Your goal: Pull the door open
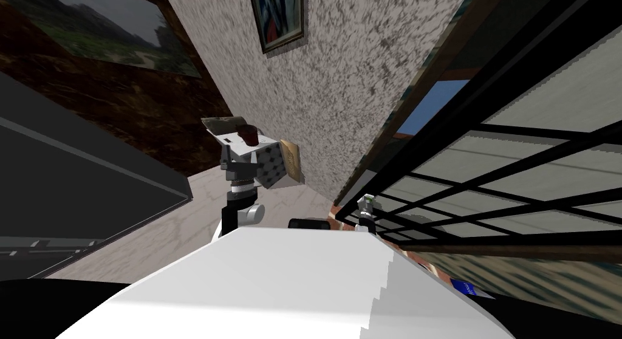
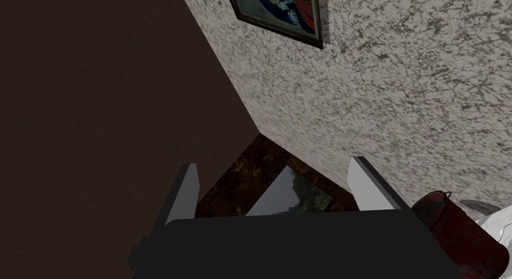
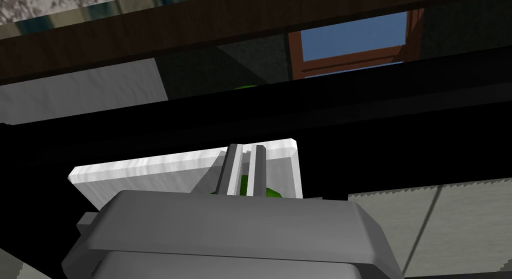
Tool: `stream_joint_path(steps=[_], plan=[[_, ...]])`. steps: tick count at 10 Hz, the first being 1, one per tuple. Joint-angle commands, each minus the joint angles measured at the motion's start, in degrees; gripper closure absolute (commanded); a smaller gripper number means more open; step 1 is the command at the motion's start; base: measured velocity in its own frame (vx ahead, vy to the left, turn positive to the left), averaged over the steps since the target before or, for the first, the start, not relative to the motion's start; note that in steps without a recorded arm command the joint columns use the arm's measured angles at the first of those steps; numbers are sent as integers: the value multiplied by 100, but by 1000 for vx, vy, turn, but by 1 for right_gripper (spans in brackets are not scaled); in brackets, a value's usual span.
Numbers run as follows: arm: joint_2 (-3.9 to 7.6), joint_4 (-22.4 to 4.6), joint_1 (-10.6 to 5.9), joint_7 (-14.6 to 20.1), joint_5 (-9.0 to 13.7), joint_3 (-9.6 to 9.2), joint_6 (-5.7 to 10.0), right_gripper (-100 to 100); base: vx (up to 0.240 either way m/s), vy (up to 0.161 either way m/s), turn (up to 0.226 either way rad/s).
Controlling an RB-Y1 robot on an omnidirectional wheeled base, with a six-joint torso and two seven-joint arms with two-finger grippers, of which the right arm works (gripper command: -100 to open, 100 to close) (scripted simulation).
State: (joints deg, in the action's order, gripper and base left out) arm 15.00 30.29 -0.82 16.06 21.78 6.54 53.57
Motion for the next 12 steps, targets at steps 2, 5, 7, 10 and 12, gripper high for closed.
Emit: stream_joint_path(steps=[2, 5, 7, 10, 12], plan=[[-35, 163, 73, 341, 103, -49, -18, -100, -20, -12, 68], [-73, 210, 50, 714, 211, -119, -39, -100, -76, -8, 57], [-106, 251, 29, 1017, 306, -180, -57, -100, -75, -29, 13], [-145, 299, 5, 1422, 416, -251, -78, -100, -94, -46, 10], [-188, 352, -22, 1781, 537, -329, -102, -100, -71, -31, 44]])
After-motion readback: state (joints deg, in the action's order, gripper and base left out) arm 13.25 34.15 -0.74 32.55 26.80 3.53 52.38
